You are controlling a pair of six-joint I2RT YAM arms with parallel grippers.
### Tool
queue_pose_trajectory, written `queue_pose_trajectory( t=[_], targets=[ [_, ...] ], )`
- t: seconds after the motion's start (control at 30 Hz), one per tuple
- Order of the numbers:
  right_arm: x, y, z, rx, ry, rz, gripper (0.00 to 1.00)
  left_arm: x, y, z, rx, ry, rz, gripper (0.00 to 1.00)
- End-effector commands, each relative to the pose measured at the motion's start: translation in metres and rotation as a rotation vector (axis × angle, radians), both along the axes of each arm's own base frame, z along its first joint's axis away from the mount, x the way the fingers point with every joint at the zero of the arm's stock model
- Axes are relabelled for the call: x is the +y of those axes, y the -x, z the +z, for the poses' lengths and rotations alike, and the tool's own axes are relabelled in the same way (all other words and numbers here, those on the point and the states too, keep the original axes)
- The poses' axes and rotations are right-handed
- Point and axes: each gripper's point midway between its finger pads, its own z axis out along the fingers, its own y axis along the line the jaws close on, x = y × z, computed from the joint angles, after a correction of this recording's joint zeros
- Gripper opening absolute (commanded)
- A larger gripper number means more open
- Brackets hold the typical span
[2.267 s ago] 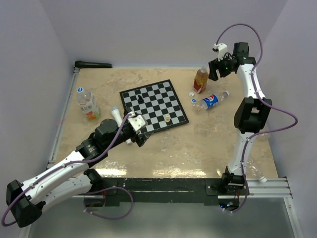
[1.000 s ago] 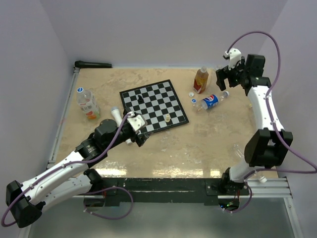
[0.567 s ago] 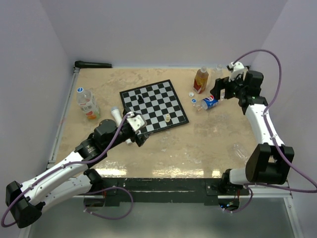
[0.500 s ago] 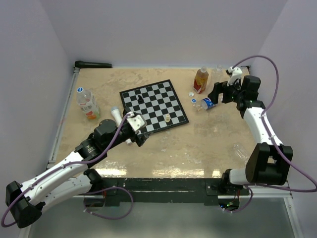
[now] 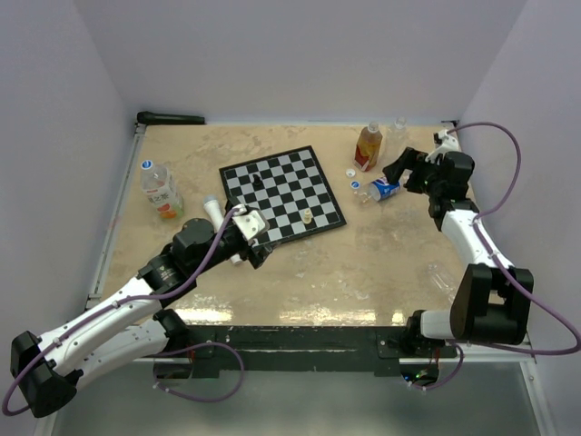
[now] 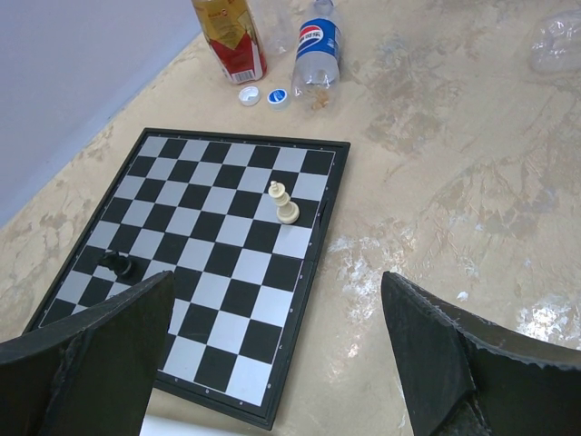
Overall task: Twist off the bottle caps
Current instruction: Pick up the plastic bottle at the center of the board.
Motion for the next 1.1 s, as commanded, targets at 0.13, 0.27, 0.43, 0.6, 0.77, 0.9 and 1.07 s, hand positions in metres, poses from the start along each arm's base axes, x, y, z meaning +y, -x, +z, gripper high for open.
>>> queue_pose_trajectory(
  t=[0.13,0.27,0.43,0.6,0.77,0.9,1.07],
  targets=[
    [0.0,-0.01,-0.009,0.0,-0.054,-0.104,0.98,-0.001,-0.006,0.013,-0.037,0.018,0.013,1.0],
    [0.004,-0.012,-0.019,0.033,-0.056,-0.12,0.98,-0.001,-0.006,0.014,-0.036,0.019,0.01,1.0],
    [0.009,-0.017,-0.036,0.083,-0.042,-0.151,0.98,-0.001,-0.007,0.013,-0.035,0.016,0.011,1.0],
    [0.017,-0.025,-0.055,0.147,0.003,-0.18,0.98,-0.001,-0.007,0.011,-0.032,0.011,0.012,1.0],
    [0.013,-0.033,-0.071,0.196,0.038,-0.247,0.98,-0.002,-0.008,0.009,-0.027,0.008,0.013,1.0],
    [0.008,-0.041,-0.084,0.236,0.052,-0.303,0.98,-0.002,-0.008,0.009,-0.026,0.005,0.012,1.0],
    [0.008,-0.05,-0.101,0.294,0.068,-0.332,0.98,-0.002,-0.009,0.007,-0.022,0.001,0.012,1.0]
  ],
)
